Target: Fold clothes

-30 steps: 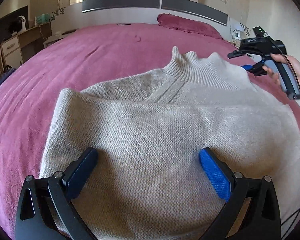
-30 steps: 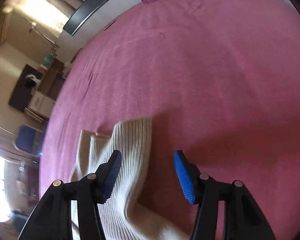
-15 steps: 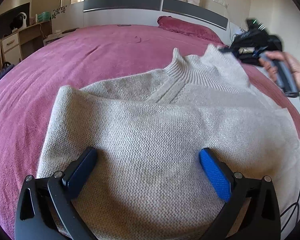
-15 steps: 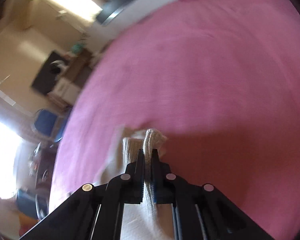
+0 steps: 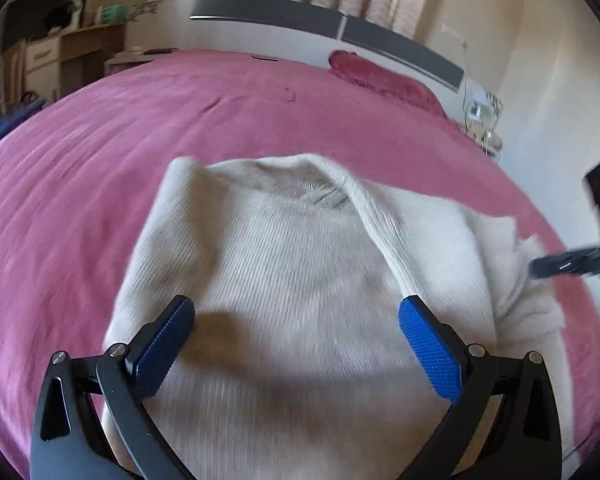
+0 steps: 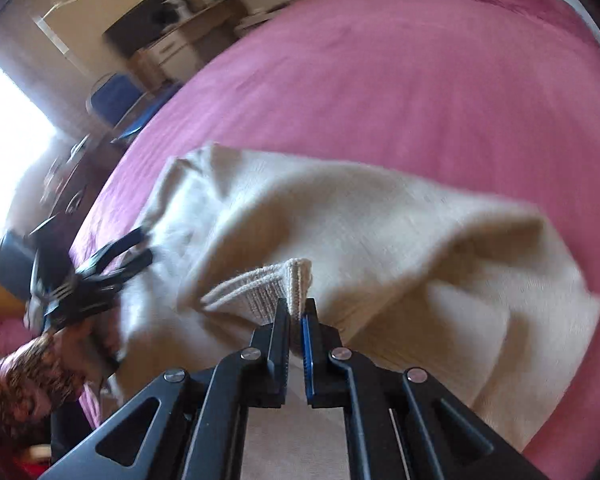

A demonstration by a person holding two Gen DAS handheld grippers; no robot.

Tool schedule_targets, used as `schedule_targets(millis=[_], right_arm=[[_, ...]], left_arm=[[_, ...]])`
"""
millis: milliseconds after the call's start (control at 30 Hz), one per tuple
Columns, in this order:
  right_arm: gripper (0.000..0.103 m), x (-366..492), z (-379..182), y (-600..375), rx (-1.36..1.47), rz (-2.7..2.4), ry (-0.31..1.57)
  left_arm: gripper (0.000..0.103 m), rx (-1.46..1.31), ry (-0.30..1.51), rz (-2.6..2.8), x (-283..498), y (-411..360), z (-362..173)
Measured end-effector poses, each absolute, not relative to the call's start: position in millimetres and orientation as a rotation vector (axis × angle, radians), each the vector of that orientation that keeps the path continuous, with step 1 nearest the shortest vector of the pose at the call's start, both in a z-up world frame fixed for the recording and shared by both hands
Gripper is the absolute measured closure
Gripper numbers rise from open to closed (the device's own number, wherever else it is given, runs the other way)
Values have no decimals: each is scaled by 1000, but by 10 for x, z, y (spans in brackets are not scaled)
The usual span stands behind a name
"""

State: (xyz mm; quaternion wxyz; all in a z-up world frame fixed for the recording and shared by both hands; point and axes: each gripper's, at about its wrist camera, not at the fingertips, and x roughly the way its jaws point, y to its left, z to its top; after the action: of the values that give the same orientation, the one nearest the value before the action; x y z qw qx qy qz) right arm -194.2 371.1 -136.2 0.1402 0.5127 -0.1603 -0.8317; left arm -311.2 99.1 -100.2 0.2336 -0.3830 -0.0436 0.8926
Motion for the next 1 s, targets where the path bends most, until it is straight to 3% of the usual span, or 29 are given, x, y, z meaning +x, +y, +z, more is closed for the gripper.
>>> schedule_targets(millis=[100, 367, 467, 533, 700, 867, 933, 1000], right_arm=[[95, -1922, -1578, 3671, 1522, -2370, -505], [83, -1702, -1499, 3523, 1721, -2437, -273], [83, -1603, -1207, 3512, 1534, -2578, -378], [83, -1677, -1039, 3494, 1404, -2639, -470], [83, -2254, -1224, 3149, 1476, -2584, -307], [83, -2105, -1726, 2912, 1710, -2500, 142], [83, -1921, -1750, 2984, 1708, -2497, 170], [83, -1828, -1755, 3087, 1745, -2478, 70]], left_arm=[[0, -1085, -180, 2460, -2963, 873, -1001], [0, -1064, -251, 2434, -3054, 1088, -773], [0, -990, -159, 2439, -3156, 1418, -585], [0, -1024, 5, 2438, -3262, 1746, -613], [0, -1140, 498, 2435, -3438, 2232, -996], [0, -1187, 442, 2401, -3543, 1908, -1143], [0, -1197, 394, 2393, -3571, 1764, -1148], [0, -1214, 353, 2383, -3579, 1674, -1140]])
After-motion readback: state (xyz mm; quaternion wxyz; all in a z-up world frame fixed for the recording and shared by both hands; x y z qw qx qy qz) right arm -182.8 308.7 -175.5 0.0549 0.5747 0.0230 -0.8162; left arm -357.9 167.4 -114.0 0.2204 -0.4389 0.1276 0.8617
